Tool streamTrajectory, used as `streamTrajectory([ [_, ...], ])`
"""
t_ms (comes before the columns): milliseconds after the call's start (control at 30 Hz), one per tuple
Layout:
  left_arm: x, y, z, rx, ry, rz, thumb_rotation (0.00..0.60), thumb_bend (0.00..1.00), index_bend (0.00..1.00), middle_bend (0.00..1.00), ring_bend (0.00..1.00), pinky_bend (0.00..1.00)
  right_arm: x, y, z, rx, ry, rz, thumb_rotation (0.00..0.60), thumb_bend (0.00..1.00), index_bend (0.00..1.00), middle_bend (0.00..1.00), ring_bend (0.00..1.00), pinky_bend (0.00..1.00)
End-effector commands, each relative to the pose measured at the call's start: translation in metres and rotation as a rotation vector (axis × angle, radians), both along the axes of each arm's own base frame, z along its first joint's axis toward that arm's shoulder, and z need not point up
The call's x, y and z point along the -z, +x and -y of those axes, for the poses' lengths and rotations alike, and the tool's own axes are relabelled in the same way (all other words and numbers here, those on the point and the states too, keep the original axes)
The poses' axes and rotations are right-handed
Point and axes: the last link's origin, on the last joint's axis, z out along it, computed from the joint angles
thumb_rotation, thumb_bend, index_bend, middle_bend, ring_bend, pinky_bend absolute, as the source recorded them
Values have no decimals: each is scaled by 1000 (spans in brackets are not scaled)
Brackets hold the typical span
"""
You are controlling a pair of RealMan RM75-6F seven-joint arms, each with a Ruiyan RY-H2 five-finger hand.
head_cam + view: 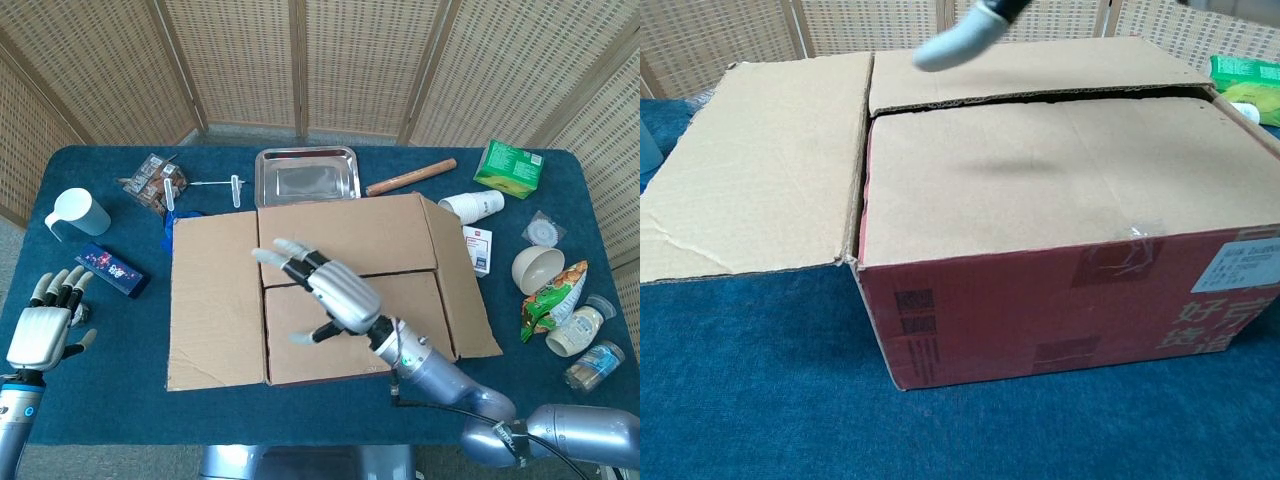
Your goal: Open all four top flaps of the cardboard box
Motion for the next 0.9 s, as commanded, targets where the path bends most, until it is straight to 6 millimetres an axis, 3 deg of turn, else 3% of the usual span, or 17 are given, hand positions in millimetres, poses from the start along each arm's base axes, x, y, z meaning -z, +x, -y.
streamTrajectory([
  [33,-1,1,0,3,3,2,600,65,0,0,0,0,-12,-27,10,-4,-168,-92,600,132,0,174,0,32],
  [233,-5,4,0,15,21,13,600,66,0,0,0,0,-38,-66,17,24,-363,-165,600,146,0,218,11,71],
  [567,-13,16,-7,52,60,44,600,64,0,0,0,0,-72,-123,22,99,-533,-319,600,149,0,296,46,89],
  [633,-15,18,-8,58,65,49,600,65,0,0,0,0,-77,-133,21,118,-552,-337,600,149,0,298,48,91],
  [700,-18,24,-12,82,73,65,600,65,0,0,0,0,-87,-157,13,178,-567,-357,600,149,0,298,48,92],
  [900,-28,45,-23,146,89,70,600,65,0,0,0,0,-98,-179,2,216,-598,-367,600,151,0,299,48,94],
])
